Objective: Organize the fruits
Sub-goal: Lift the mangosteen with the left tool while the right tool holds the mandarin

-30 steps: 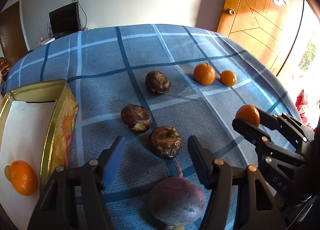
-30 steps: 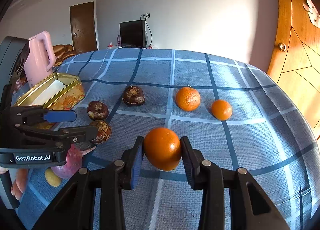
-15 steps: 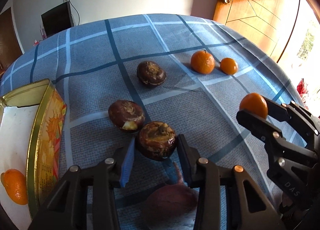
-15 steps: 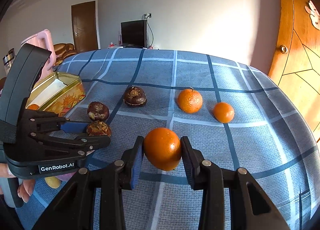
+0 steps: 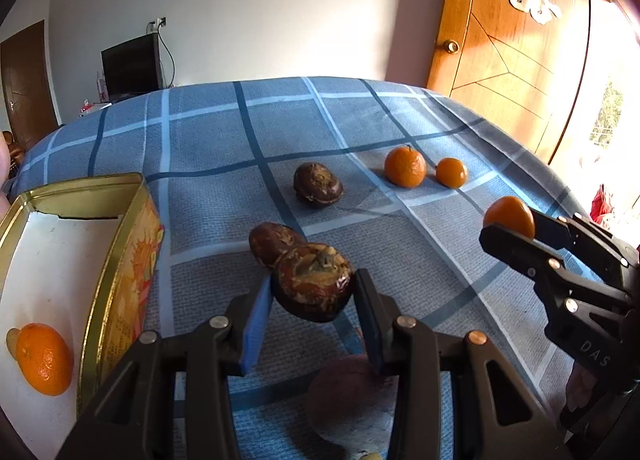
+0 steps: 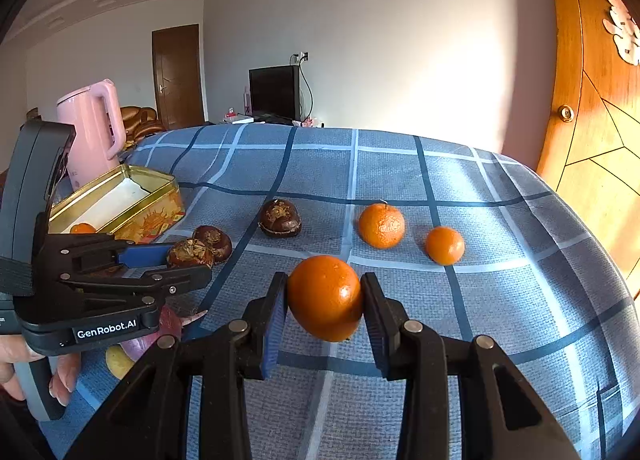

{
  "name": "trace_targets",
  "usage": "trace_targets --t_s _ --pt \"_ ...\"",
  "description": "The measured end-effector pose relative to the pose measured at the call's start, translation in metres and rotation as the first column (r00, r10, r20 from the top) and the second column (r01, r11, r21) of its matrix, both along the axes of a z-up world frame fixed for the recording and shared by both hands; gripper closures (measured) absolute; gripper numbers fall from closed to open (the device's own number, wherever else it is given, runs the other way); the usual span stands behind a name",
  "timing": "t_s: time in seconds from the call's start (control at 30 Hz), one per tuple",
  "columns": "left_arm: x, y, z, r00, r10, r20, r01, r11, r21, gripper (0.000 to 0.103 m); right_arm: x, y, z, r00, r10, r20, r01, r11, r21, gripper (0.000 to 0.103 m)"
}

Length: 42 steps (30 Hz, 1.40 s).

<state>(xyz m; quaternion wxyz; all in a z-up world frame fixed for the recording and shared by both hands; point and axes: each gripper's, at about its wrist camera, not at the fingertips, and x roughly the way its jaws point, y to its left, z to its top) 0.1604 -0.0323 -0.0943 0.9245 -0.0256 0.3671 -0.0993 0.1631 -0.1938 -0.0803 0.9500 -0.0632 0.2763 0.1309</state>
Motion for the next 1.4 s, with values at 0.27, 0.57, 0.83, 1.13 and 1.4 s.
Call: trace_targets --t_s 0.27,0.57,0.83,1.13,1.4 --pt "-0.011 0.005 0.009 0.997 0.022 0.079 -0.021 1.0 -0.005 0.06 -0.008 0.0 0.004 0.999 0.012 0.049 -0.012 1.0 0.007 0.064" --pt "-0.025 0.001 0.018 0.986 0.033 0.164 -0.039 0.999 0.033 0.06 -0.014 -0.001 0.007 0.996 0.022 0.091 -0.023 1.0 0.012 0.064" --pt "-0.035 0.001 0.024 0.976 0.039 0.215 -0.051 0.998 0.048 0.06 -0.02 -0.001 0.009 0.993 0.027 0.119 -0.029 0.999 0.014 0.064" --pt "-0.046 -0.002 0.029 0.961 0.04 0.272 -0.06 0.996 0.066 0.06 -0.027 -0.003 0.012 0.987 0.034 0.159 -0.039 0.999 0.029 0.064" --pt "-0.053 -0.001 0.032 0.95 0.047 0.308 -0.071 0.995 0.066 0.06 -0.031 -0.005 0.014 0.982 0.038 0.186 -0.046 0.998 0.038 0.064"
